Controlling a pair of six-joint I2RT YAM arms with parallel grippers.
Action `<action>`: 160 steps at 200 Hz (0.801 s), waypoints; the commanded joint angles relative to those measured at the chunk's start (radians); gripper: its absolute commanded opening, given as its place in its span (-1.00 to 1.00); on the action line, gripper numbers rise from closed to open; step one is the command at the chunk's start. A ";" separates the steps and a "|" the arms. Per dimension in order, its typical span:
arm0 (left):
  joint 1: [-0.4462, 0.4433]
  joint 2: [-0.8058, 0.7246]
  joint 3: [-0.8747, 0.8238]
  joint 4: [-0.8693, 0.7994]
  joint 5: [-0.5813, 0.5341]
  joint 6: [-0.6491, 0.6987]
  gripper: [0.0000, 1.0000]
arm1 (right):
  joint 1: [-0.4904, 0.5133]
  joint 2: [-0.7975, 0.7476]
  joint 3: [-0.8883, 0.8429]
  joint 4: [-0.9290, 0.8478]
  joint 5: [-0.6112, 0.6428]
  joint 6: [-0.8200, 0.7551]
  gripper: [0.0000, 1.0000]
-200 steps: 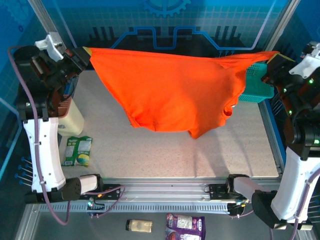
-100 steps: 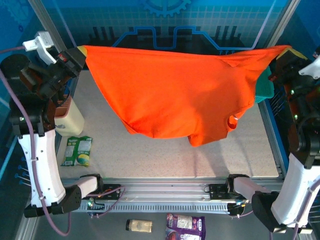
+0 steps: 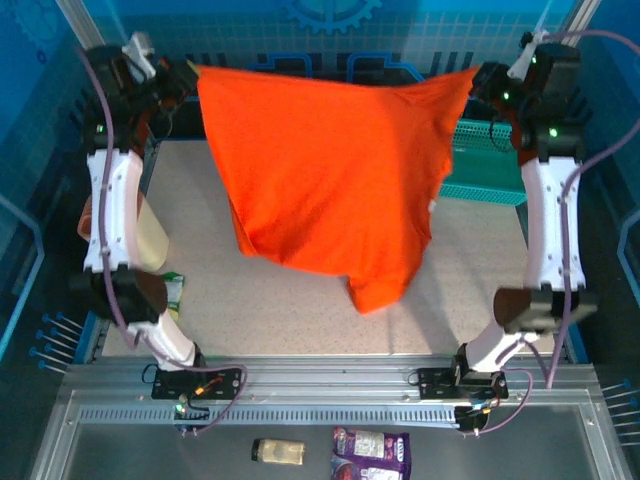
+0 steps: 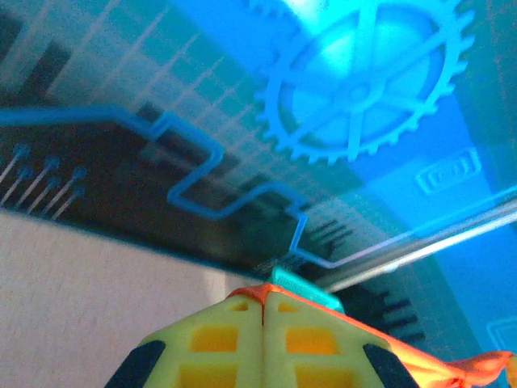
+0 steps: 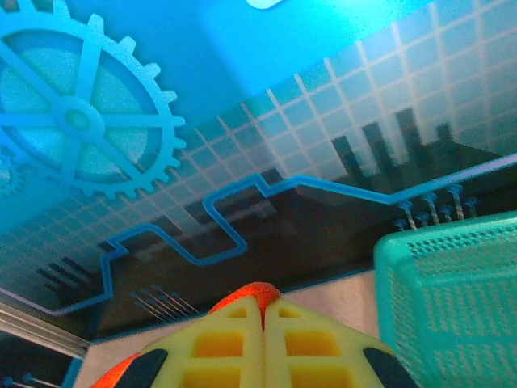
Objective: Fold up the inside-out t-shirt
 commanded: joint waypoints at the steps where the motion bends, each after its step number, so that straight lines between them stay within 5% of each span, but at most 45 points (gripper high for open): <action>1: 0.012 0.102 0.382 -0.065 0.002 -0.032 -1.00 | -0.014 0.052 0.264 0.047 -0.050 0.081 -1.00; 21: 0.026 0.218 0.652 -0.150 0.004 -0.070 -1.00 | -0.016 0.095 0.376 0.006 -0.053 0.109 -1.00; 45: 0.046 0.162 0.545 -0.135 0.015 -0.074 -1.00 | -0.016 0.003 0.223 0.053 -0.085 0.109 -1.00; 120: 0.052 -0.515 -0.823 -0.007 -0.061 0.067 -1.00 | 0.003 -0.615 -0.850 -0.022 -0.132 0.067 -1.00; 160: 0.046 -0.658 -1.394 0.029 -0.094 0.006 -1.00 | 0.047 -0.709 -1.328 -0.025 -0.165 0.109 -1.00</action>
